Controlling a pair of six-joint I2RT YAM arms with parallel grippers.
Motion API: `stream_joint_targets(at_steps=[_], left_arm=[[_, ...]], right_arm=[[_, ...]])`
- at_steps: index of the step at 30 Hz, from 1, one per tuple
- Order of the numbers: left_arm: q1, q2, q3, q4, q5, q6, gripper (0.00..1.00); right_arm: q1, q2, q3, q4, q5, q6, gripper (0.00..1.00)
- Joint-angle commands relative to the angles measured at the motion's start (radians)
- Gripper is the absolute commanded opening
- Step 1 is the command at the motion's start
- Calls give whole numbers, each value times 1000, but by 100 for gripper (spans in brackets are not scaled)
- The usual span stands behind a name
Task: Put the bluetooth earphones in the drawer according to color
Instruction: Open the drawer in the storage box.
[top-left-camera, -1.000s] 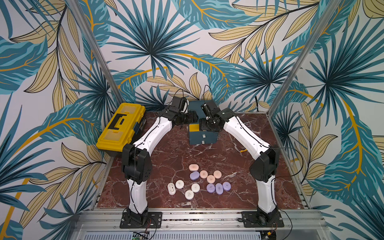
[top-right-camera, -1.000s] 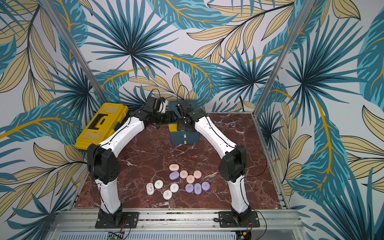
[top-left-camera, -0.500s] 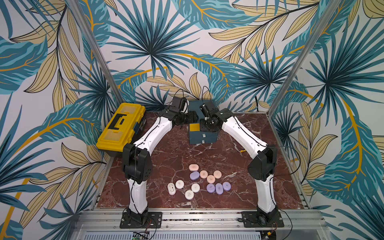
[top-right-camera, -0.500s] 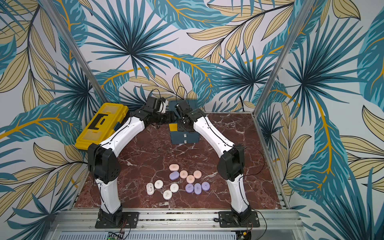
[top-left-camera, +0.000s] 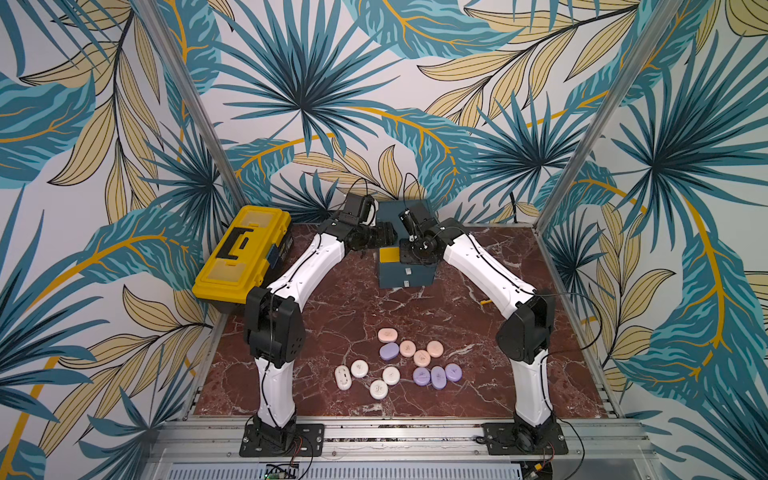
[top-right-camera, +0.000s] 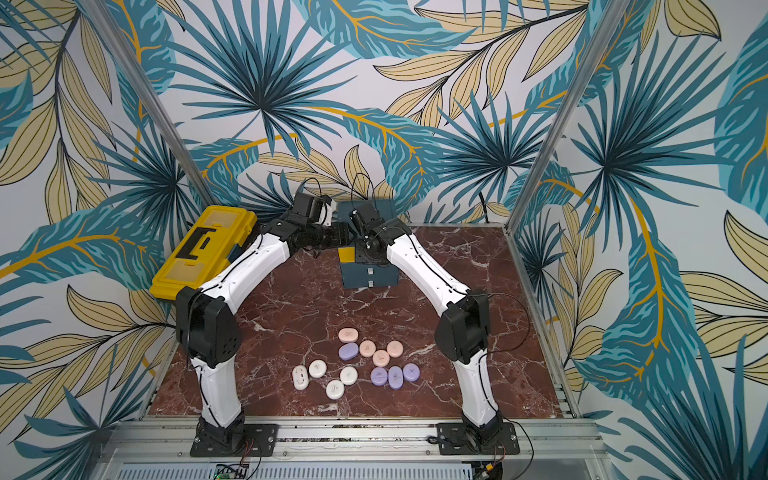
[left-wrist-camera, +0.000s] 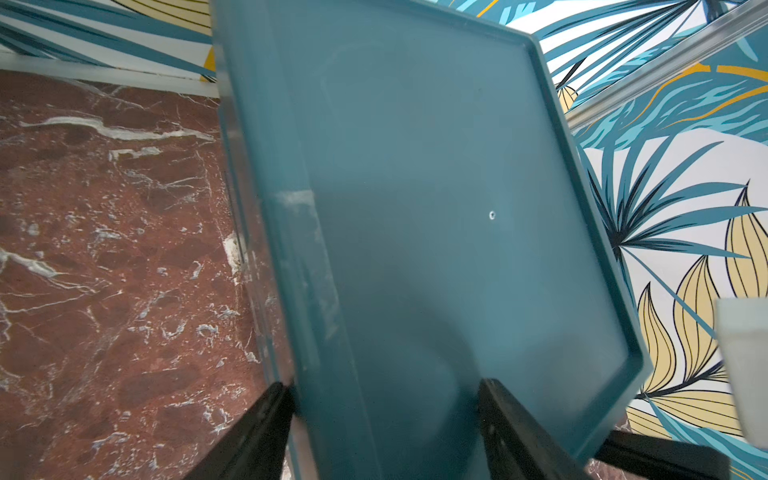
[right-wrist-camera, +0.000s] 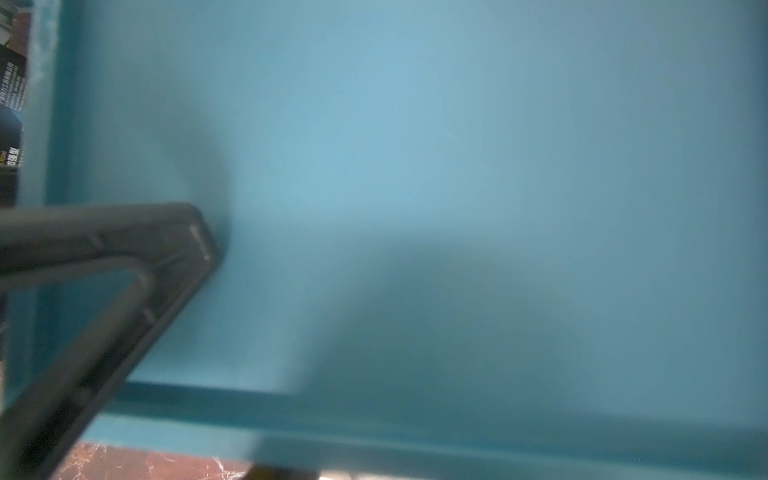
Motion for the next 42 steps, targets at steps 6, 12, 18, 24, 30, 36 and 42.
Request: stream_joint_targets(at_steps=[6, 12, 18, 24, 30, 36, 42], left_arm=[[-10, 41, 48, -11, 9, 3, 75], [-10, 44, 47, -12, 7, 2, 75], [-10, 45, 47, -17, 6, 7, 75], [-11, 50, 46, -18, 4, 7, 75], [-9, 54, 50, -22, 4, 7, 75], [-10, 60, 57, -26, 2, 10, 75], [-11, 62, 61, -25, 3, 5, 75]], right_arm=[[16, -110, -133, -18, 16, 11, 36], [33, -185, -205, -16, 34, 16, 35], [47, -268, -265, -16, 49, 23, 35], [66, -327, -330, -16, 62, 32, 35], [81, -380, -401, -16, 73, 41, 35], [98, -442, -460, -21, 85, 48, 35], [105, -484, -531, -27, 90, 57, 35]])
